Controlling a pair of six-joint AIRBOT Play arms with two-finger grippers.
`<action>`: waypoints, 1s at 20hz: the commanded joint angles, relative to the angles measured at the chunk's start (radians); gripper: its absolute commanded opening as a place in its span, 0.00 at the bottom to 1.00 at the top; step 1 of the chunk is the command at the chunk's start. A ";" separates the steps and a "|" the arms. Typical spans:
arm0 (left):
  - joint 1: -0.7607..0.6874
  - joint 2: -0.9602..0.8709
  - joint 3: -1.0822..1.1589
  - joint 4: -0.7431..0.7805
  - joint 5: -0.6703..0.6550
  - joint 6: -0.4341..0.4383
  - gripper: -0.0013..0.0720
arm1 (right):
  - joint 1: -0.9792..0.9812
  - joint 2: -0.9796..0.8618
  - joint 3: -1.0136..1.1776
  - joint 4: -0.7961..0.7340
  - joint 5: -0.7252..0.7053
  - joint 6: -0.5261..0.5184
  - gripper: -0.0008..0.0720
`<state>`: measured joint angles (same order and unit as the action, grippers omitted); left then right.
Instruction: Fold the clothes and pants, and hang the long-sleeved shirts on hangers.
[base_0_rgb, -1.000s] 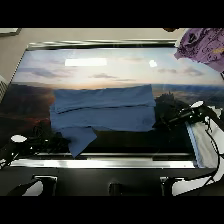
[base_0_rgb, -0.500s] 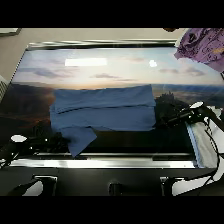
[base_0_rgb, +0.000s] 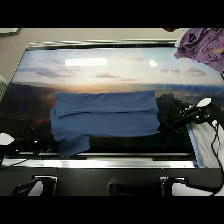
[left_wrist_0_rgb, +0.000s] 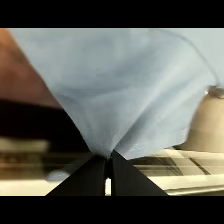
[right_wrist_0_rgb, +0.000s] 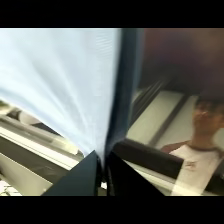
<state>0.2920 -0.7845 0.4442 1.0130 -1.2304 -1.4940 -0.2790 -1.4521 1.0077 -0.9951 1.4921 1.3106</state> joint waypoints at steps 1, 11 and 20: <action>-0.001 0.126 0.023 0.051 -0.056 -0.061 0.04 | 0.093 0.128 -0.029 -0.039 -0.056 0.022 0.05; -0.005 -0.345 0.472 0.001 0.026 0.085 0.04 | 0.241 0.103 0.216 -0.380 -0.354 0.237 0.05; -0.100 -0.826 0.980 0.009 -0.044 0.126 0.04 | 0.245 -0.209 0.513 -0.314 -0.325 0.183 0.05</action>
<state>0.2115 -1.4727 1.2743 1.0187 -1.2369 -1.3777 -0.0360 -1.5677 1.4208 -1.3182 1.1584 1.4975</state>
